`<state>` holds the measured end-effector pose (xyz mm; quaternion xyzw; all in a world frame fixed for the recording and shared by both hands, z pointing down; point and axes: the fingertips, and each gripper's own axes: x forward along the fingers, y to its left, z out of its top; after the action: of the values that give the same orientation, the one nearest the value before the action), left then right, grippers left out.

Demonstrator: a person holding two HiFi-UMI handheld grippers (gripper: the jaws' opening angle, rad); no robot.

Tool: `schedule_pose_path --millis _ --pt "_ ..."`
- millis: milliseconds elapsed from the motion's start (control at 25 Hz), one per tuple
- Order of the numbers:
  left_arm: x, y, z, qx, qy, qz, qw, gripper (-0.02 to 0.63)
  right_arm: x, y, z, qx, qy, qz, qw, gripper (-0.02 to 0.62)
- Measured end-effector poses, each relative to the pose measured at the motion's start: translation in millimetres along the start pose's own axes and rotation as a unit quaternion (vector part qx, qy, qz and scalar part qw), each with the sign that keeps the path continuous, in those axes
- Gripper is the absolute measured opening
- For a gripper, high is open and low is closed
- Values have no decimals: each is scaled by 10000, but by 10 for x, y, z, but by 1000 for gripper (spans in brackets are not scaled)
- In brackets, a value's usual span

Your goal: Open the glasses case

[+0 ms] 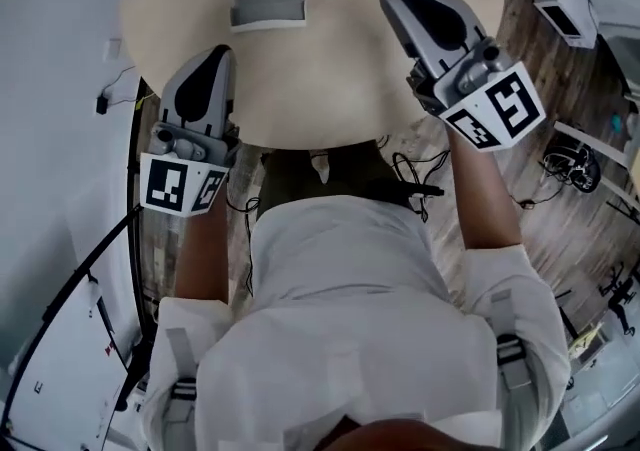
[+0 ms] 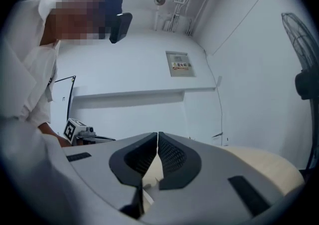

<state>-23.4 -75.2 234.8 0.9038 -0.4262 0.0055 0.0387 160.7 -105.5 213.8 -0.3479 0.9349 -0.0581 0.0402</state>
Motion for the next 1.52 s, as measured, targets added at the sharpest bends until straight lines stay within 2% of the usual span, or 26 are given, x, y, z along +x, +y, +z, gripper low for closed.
schedule_pose_path --millis 120,280,440,560,680,1040,1280,1520 --pt "-179 -91 316 -119 -178 -182 9996 14 -187 175 277 9 -220 -290 9993 26" --pt "-493 -259 555 -237 -281 -575 9977 14 -400 485 339 -9 -172 -547 9984 26" --pt "-919 -209 662 -487 -308 -634 9963 14 -529 979 390 -132 -179 -782 9967 26" --pt "-1329 -171 663 -527 -320 -635 9961 12 -632 1390 357 -169 -201 -954 9951 26" --pt "-1781 -164 564 -641 -275 -601 9958 14 -755 1779 250 -155 -142 -1097 9937 25" --pt "-2762 -211 286 -787 -215 -482 9955 12 -1118 2580 -129 -55 -5 -1778 9841 25" --pt "-3094 -319 -79 -1025 -54 -323 9942 12 -1315 2967 -405 2 316 -1806 9830 26" --pt "-3283 -556 -430 -1236 302 -164 9917 12 -1535 3091 -490 48 287 -1839 9825 26"
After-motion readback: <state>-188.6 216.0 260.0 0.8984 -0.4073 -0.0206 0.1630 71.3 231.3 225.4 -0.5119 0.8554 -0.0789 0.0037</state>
